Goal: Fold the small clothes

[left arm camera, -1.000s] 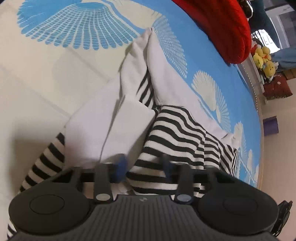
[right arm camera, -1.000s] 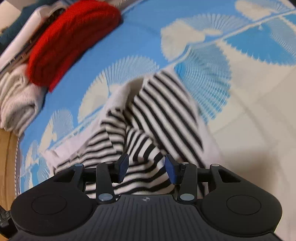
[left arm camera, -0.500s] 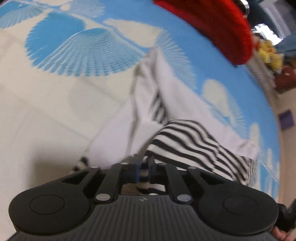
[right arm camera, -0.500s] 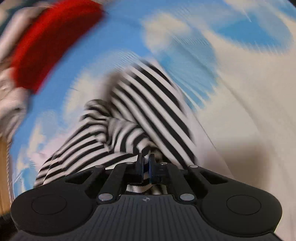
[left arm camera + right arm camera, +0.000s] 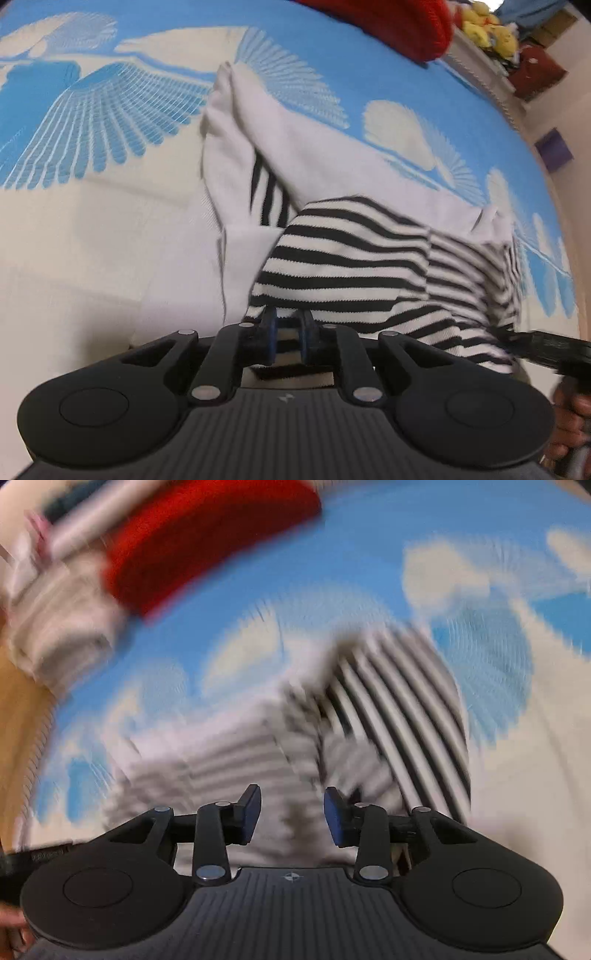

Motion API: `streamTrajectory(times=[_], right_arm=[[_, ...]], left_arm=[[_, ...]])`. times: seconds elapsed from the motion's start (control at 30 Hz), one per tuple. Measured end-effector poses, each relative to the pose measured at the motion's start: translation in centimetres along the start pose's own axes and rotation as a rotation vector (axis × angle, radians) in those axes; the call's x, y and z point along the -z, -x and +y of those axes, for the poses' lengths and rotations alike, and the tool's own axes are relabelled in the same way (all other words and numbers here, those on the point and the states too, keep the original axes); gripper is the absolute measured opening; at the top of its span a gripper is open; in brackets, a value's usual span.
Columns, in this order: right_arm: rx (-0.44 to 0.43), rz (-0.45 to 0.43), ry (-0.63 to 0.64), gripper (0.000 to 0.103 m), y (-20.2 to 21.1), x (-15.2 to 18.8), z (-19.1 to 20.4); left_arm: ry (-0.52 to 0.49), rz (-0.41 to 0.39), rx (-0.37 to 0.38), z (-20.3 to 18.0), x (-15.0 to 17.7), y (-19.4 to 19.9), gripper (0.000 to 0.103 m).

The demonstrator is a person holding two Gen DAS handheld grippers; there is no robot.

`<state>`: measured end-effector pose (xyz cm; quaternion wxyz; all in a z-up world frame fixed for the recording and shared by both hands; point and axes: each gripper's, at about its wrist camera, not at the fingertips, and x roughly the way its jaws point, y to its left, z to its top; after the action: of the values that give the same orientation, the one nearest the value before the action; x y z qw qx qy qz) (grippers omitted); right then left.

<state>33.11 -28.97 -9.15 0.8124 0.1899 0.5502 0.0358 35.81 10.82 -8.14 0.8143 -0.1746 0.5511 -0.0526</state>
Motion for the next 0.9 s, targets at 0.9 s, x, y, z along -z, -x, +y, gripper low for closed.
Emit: streamTrajectory(times=[0.9], right_arm=[[0.03, -0.382, 0.058, 0.04, 21.6, 19.0, -3.8]], left_arm=[[-0.006, -0.209, -0.157, -1.2, 25.2, 17.3, 0.024]])
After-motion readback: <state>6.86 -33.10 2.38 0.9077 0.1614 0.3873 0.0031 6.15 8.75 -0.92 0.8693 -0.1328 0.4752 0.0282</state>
